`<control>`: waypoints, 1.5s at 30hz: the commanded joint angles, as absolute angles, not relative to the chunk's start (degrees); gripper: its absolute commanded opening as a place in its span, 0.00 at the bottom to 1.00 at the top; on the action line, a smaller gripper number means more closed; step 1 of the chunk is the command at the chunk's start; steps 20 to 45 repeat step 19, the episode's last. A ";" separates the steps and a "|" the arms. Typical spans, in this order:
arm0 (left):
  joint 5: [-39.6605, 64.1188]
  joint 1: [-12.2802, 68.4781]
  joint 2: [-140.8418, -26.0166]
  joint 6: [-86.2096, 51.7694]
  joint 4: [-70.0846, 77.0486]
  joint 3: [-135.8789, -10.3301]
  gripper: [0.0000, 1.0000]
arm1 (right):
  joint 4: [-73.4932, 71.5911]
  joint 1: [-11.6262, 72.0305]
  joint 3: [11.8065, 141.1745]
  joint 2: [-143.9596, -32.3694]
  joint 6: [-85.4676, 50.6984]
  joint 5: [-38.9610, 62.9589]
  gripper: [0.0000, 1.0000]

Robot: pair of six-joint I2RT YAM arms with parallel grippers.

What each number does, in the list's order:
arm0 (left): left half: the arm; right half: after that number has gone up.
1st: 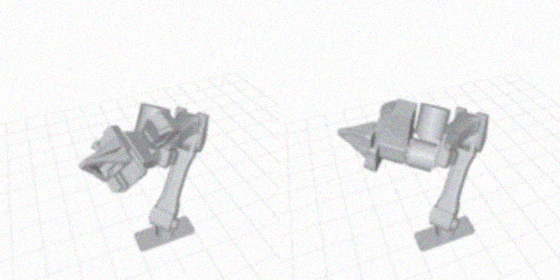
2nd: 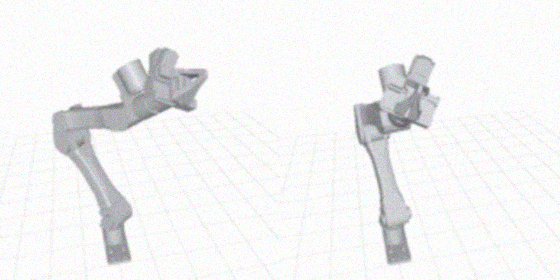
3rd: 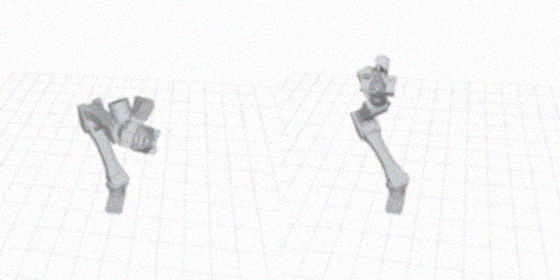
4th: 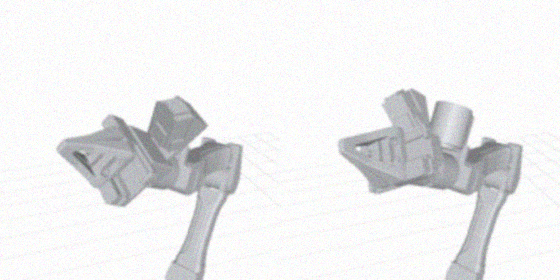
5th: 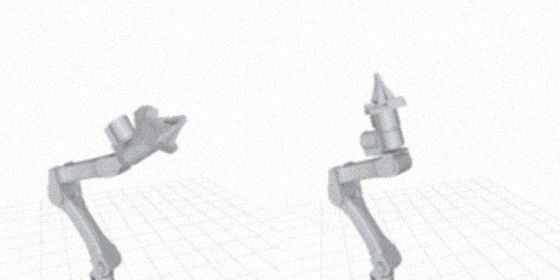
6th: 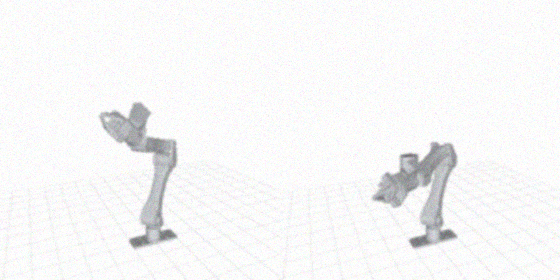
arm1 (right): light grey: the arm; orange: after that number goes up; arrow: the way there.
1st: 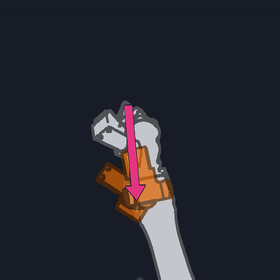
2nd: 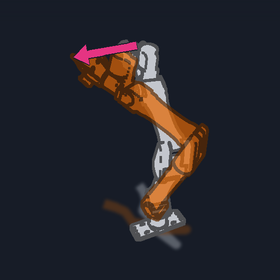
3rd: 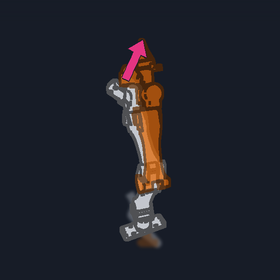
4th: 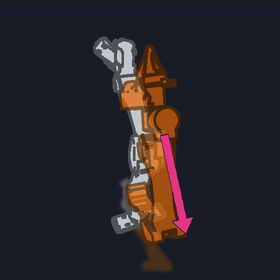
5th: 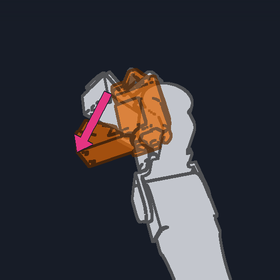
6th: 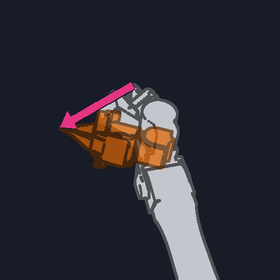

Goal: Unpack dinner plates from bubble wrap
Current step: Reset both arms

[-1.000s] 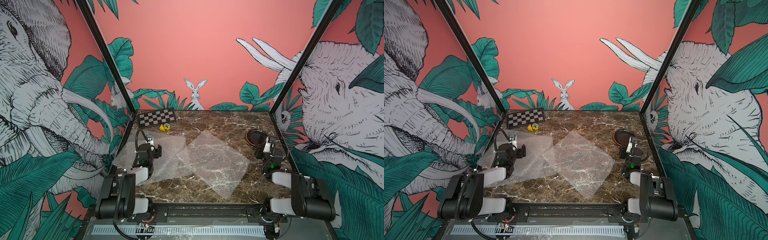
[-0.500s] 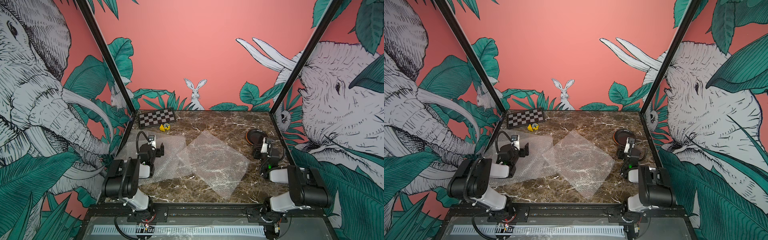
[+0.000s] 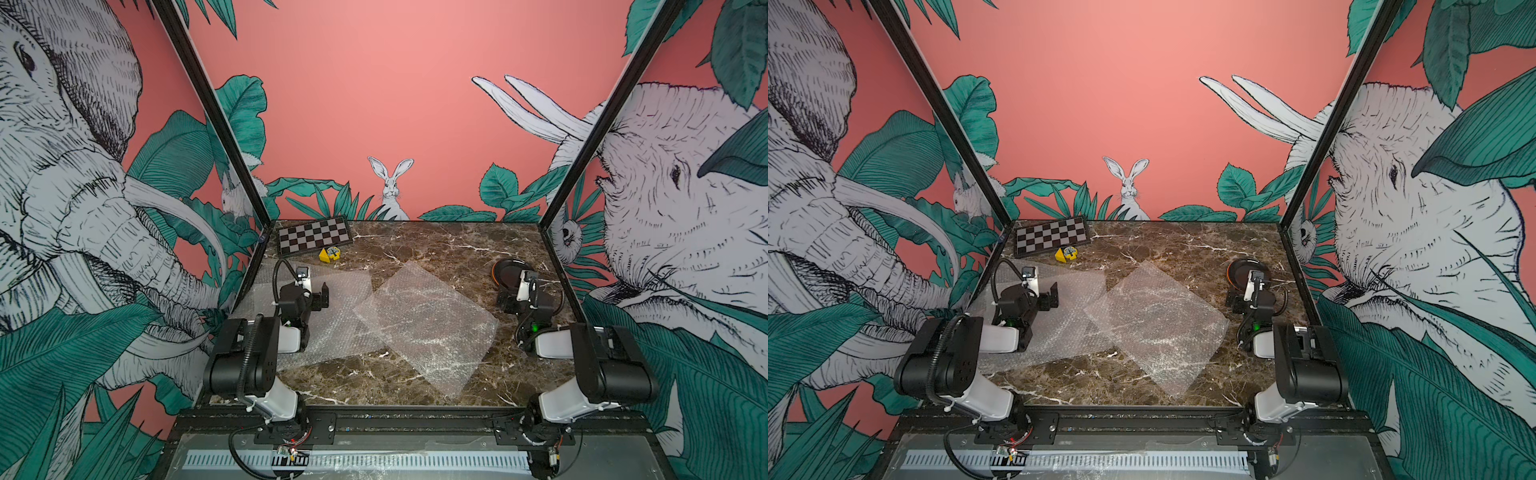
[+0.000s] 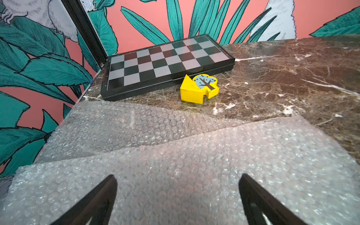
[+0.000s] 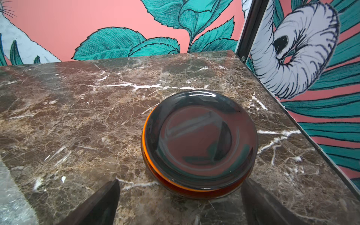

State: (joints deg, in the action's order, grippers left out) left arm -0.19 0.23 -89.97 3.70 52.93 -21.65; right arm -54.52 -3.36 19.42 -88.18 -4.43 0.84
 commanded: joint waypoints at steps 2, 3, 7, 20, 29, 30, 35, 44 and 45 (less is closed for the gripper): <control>-0.66 0.43 -88.86 4.39 51.91 -22.41 1.00 | -55.02 -3.08 20.43 -88.34 -3.30 1.69 0.99; -0.70 0.44 -88.86 4.40 51.86 -22.48 1.00 | -54.77 -3.08 20.43 -88.25 -3.28 1.91 0.99; -0.71 0.45 -88.88 4.40 51.86 -22.45 1.00 | -54.88 -3.08 20.45 -88.24 -3.26 1.86 0.99; -1.05 0.69 -88.95 4.61 51.48 -22.59 1.00 | -54.95 -3.08 20.43 -88.26 -3.27 2.00 0.99; -1.05 0.69 -88.95 4.61 51.48 -22.59 1.00 | -54.95 -3.08 20.43 -88.26 -3.27 2.00 0.99; -1.05 0.69 -88.95 4.61 51.48 -22.59 1.00 | -54.95 -3.08 20.43 -88.26 -3.27 2.00 0.99; -1.05 0.69 -88.95 4.61 51.48 -22.59 1.00 | -54.95 -3.08 20.43 -88.26 -3.27 2.00 0.99; -1.05 0.69 -88.95 4.61 51.48 -22.59 1.00 | -54.95 -3.08 20.43 -88.26 -3.27 2.00 0.99; -1.05 0.69 -88.95 4.61 51.48 -22.59 1.00 | -54.95 -3.08 20.43 -88.26 -3.27 2.00 0.99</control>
